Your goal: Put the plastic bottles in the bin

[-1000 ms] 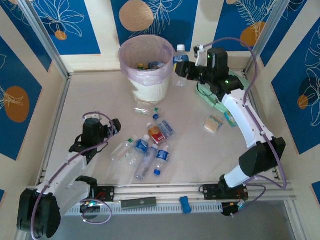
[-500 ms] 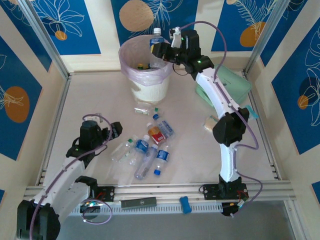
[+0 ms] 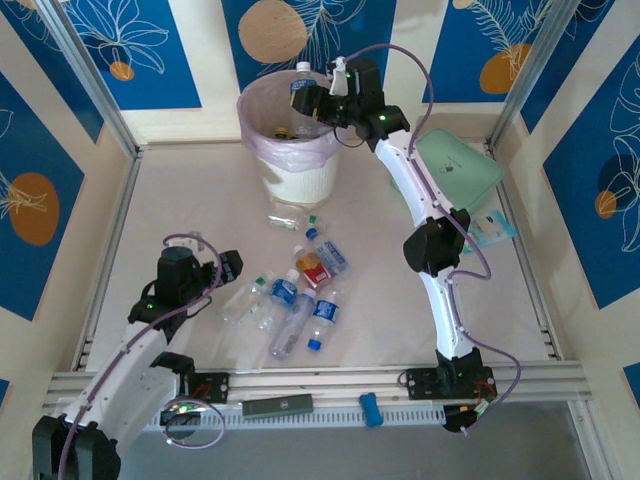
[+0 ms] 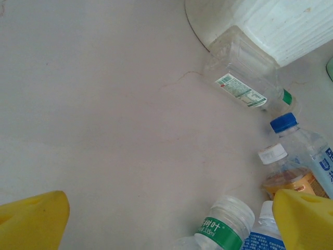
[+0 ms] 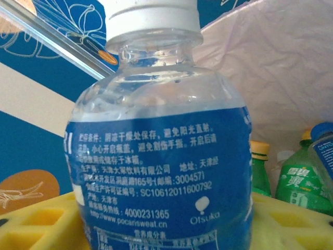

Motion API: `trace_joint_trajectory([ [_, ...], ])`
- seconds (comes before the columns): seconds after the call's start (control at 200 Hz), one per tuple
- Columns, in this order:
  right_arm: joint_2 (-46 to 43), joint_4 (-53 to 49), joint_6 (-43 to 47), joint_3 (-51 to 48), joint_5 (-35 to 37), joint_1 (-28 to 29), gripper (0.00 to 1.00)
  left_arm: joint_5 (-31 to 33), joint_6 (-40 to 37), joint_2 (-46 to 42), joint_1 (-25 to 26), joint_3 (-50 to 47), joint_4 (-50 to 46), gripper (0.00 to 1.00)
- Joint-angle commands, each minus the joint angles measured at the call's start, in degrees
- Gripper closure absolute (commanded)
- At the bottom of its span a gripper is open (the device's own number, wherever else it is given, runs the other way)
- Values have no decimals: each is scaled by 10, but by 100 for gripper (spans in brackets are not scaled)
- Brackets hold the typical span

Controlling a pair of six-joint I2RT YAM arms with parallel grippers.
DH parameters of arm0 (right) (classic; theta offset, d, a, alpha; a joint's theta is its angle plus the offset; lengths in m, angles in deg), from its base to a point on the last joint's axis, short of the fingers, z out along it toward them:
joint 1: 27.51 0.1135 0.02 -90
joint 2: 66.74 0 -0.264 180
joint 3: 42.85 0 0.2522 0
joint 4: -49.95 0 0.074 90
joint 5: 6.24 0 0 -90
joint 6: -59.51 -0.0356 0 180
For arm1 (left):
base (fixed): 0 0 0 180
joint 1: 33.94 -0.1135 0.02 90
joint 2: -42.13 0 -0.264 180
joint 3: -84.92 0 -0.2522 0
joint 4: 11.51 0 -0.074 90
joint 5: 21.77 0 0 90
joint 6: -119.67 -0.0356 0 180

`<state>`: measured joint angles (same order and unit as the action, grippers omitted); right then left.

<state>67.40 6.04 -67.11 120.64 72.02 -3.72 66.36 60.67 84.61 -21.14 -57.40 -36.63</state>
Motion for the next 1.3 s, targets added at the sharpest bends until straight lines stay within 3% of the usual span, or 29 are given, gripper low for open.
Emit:
trace_joint_trajectory([
  [0.0,0,-2,-9,30,-7,0,24,6,-11,-7,-8,-5,-9,0],
  [0.26,-23,-19,10,66,-12,-3,14,6,-6,-13,-7,-5,-11,0],
  [0.45,-84,-66,55,28,-11,1,7,-4,-6,-15,-7,2,-21,0],
  [0.52,-116,-72,70,-14,-9,2,0,-19,-7,-16,-7,8,-34,0],
  [0.71,-208,-96,108,-137,31,4,1,-72,1,-18,-6,11,-70,0],
  [0.965,-340,-80,151,-345,149,11,1,-123,12,-8,3,8,-115,0],
  [1.13,-424,-15,152,-512,165,9,1,-126,-2,6,24,18,-142,0],
  [1.291,-487,21,118,-637,161,1,1,-84,-12,26,81,25,-158,0],
])
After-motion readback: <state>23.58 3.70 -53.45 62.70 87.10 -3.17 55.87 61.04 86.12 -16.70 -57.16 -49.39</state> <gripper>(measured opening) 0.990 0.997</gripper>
